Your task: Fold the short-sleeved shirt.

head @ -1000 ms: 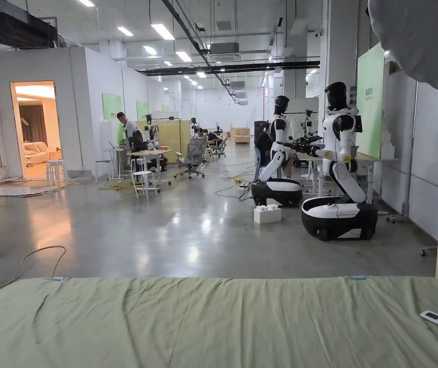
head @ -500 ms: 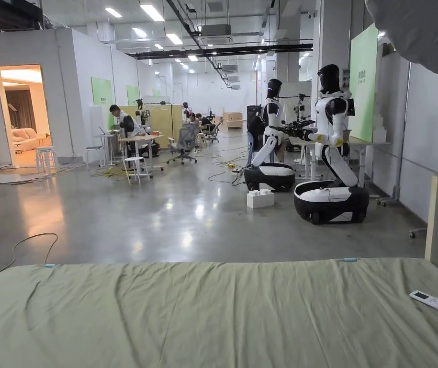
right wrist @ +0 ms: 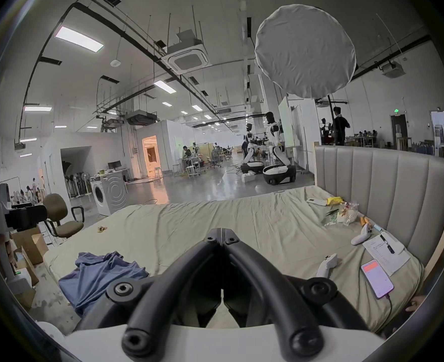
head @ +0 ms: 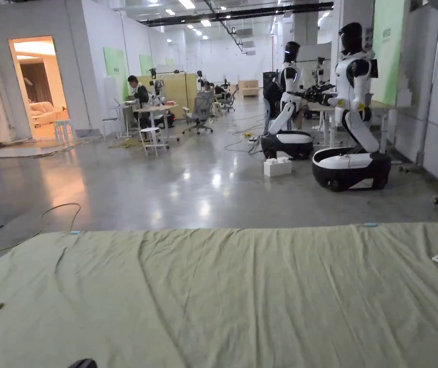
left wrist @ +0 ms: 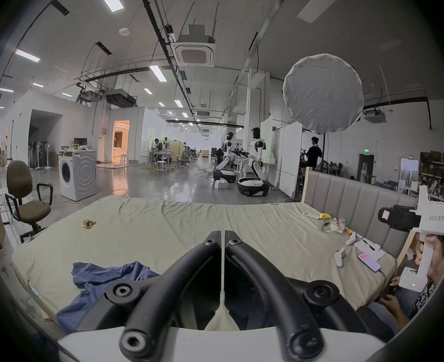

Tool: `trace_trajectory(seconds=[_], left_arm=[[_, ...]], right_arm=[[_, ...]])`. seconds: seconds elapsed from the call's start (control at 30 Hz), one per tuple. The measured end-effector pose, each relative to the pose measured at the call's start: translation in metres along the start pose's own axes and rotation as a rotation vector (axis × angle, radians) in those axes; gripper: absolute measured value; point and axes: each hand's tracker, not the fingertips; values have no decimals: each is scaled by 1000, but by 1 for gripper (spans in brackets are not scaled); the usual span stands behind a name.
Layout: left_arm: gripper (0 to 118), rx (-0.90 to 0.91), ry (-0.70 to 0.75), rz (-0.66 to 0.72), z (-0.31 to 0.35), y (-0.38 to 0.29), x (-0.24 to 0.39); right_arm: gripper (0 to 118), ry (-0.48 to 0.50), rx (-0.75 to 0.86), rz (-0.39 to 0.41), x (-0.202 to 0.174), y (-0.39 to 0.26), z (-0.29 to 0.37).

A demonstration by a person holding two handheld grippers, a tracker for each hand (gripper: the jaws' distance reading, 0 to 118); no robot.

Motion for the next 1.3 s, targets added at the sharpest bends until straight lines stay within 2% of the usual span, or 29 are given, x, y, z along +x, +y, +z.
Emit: trace_trajectory(seconds=[0.1, 0.13, 0.2, 0.23, 0.3, 0.37, 0.43, 0.47, 0.7, 0.77, 0.83, 1.0, 1.13, 1.2, 1.27, 1.3], left_arm=[[2, -3, 17, -13, 8, 6, -19], [3, -2, 34, -24, 11, 13, -7], [13, -52, 87, -45, 10, 16, -24], [21, -103, 139, -33, 14, 15, -27], [40, -155, 155, -32, 12, 10, -48], [74, -173, 148, -25, 4, 1, -60], [97, -232, 160, 43, -14, -14, -81], [102, -262, 146, 58, -25, -22, -92], [103, -552, 126, 99, -126, -105, -134], [102, -642, 127, 100, -150, -130, -148], [101, -698, 145, 112, -173, -161, -170], [94, -767, 224, 124, -209, -202, -193], [82, -817, 214, 166, -222, -220, -201], [82, -846, 221, 144, -229, -232, -206], [70, -810, 219, 160, -229, -223, -206], [59, -804, 242, 177, -232, -227, -215]], right_arm=[[0, 17, -17, -29, 0, -5, -3], [0, 25, -27, -32, 0, -7, -5], [0, 39, -40, -27, -3, -11, -9], [0, 43, -46, -22, -5, -12, -11], [0, 48, -54, -10, -9, -16, -14], [0, 59, -72, -10, -11, -19, -16], [0, 74, -94, -10, -12, -24, -20], [0, 72, -108, -8, -13, -25, -21], [0, 43, -185, -36, -11, -43, -28], [0, 25, -232, -23, -11, -48, -32], [0, 14, -287, 4, -11, -52, -38], [0, 10, -351, -12, -7, -60, -50], [0, -34, -405, 25, -14, -69, -57], [0, -45, -418, 36, -18, -74, -60], [0, -49, -435, 35, -21, -78, -62], [0, -49, -441, 31, -22, -81, -63]])
